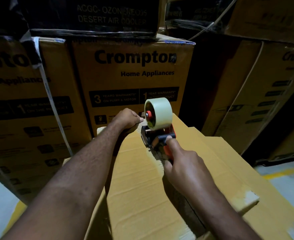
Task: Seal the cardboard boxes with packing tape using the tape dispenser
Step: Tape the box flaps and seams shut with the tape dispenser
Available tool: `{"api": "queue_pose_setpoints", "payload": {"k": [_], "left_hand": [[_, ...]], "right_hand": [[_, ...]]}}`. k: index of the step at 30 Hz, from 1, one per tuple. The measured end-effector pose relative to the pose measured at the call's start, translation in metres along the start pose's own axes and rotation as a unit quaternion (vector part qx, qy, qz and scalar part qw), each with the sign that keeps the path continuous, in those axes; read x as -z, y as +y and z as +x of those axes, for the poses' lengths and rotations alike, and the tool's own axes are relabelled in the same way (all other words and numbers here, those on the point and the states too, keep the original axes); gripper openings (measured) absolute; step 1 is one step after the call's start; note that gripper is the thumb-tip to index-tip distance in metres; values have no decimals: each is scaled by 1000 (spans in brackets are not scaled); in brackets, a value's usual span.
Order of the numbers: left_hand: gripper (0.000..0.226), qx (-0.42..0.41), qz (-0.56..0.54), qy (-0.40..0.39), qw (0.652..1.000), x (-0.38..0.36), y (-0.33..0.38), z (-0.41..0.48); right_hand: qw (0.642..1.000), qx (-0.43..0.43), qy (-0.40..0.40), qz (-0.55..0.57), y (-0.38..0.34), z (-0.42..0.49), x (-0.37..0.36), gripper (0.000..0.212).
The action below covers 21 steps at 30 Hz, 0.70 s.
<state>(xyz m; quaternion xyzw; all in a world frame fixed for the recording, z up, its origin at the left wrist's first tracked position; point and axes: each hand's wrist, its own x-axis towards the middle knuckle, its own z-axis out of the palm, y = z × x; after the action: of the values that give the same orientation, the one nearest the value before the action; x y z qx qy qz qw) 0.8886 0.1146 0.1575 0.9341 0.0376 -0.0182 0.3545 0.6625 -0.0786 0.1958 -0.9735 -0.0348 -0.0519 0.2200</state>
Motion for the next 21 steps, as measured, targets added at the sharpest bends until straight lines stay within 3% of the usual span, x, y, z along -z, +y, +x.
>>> {"api": "queue_pose_setpoints", "payload": {"k": [5, 9, 11, 14, 21], "left_hand": [[16, -4, 17, 6, 1000, 0, 6, -12], [26, -123, 203, 79, 968, -14, 25, -38], [48, -183, 228, 15, 956, -27, 32, -52], [77, -185, 280, -70, 939, -34, 23, -48], [74, -171, 312, -92, 930, -33, 21, -43]], "right_hand": [[1000, -17, -24, -5, 7, -34, 16, 56], [1000, -29, -11, -2, 8, -38, 15, 50], [1000, -26, -7, -2, 9, -37, 14, 53], [1000, -16, -1, 4, 9, -38, 9, 54], [1000, -16, 4, -13, 4, -40, 6, 55]]}}
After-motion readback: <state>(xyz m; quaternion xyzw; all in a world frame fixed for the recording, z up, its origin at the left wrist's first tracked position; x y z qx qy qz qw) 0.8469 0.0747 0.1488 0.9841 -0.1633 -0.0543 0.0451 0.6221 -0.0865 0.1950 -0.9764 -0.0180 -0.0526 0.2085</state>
